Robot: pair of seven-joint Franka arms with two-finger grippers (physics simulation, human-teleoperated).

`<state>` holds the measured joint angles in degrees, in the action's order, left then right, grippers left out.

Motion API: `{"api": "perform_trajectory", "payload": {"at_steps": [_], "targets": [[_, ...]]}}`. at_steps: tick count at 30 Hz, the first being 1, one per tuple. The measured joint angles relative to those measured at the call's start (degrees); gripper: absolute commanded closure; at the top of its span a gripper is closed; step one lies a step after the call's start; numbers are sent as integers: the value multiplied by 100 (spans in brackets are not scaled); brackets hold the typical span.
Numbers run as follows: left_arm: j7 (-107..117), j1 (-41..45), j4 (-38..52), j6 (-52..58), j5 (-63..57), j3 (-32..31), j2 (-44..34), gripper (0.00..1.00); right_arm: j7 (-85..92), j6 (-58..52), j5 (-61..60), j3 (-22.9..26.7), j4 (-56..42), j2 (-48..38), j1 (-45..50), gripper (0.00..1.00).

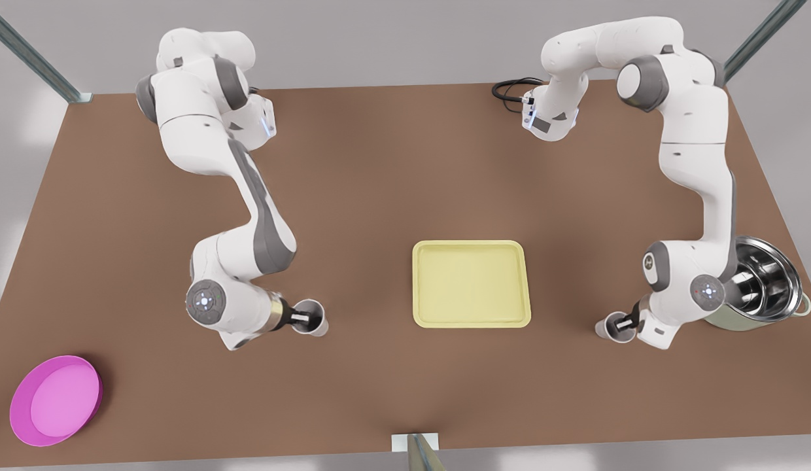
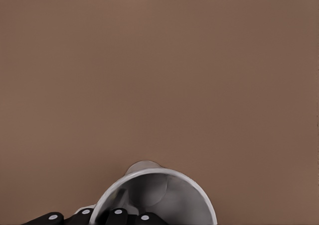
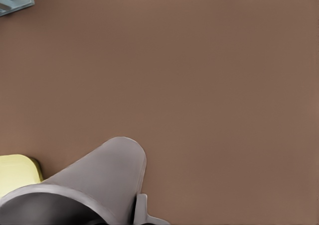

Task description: Use the left arm to pick up the white IKEA cup from the tray and place it on the middle-left position; use the right arm to pick up the white IKEA cup from the tray and place it on the middle-right position

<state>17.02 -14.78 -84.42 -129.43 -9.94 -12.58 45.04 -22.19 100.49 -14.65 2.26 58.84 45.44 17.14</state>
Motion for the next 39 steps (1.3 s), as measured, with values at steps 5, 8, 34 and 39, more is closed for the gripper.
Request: {"api": "perform_trajectory", "payload": {"at_steps": [5,8,34,39], "targets": [[-442,9,7,-328,367,-20,-12,0,1107,250,23,19,-1,475,-240,93],[-643,28,2,-391,351,-32,-40,0,1653,415,128,45,3,738,-261,93],[-1390,1327,-490,2586,969,1211,-3168,0,3851,852,407,118,0,973,-236,9],[-1544,1329,-456,2537,978,1224,-3108,0,3934,225,455,90,2,-150,-127,2]]}}
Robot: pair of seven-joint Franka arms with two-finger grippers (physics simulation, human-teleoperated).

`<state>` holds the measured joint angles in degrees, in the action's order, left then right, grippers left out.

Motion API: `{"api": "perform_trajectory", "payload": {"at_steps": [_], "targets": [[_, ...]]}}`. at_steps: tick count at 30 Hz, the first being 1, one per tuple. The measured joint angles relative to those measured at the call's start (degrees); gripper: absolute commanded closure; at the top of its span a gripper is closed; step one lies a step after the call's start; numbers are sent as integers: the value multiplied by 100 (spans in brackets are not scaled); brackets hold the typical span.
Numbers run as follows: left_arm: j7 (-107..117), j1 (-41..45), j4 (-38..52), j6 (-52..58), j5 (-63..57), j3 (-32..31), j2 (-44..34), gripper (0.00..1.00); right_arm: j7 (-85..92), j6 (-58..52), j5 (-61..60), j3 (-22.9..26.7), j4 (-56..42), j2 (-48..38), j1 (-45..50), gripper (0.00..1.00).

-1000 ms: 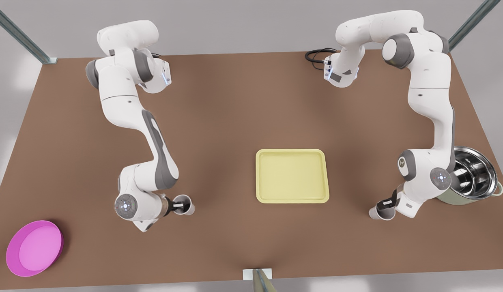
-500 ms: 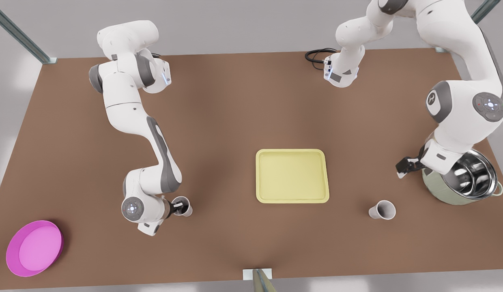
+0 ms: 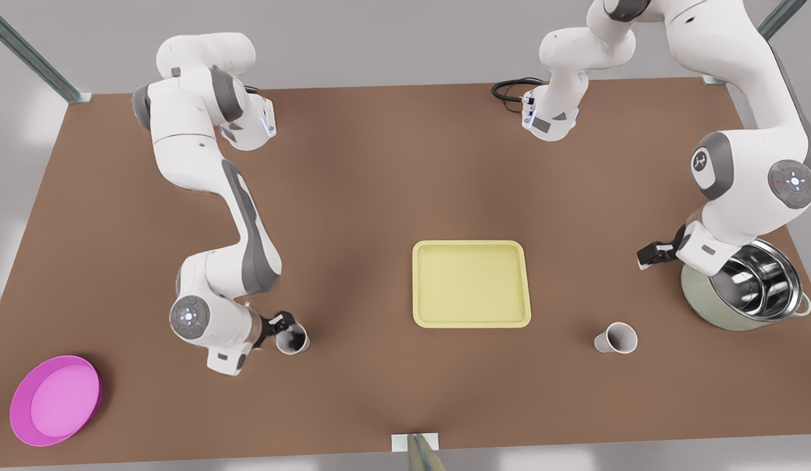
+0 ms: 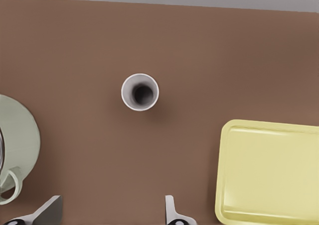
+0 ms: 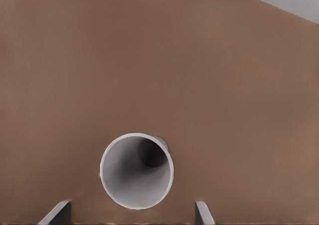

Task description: Use the left arm to pick up the white IKEA cup from the tray and place it on the middle-left position; use the right arm to pick up the white IKEA cup from the tray and place it on the middle-right position

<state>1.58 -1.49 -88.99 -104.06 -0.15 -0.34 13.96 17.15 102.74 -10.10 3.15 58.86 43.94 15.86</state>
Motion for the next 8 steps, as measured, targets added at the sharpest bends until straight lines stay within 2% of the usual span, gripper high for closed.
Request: {"api": "perform_trajectory", "payload": {"at_steps": [3,8], "targets": [[-108,17,298,-13,3,-7,192,0,-188,-831,235,22,6,-1203,209,0],[-264,-9,419,-12,13,-1,268,0,-440,-1776,806,126,53,-1797,-258,0]]}}
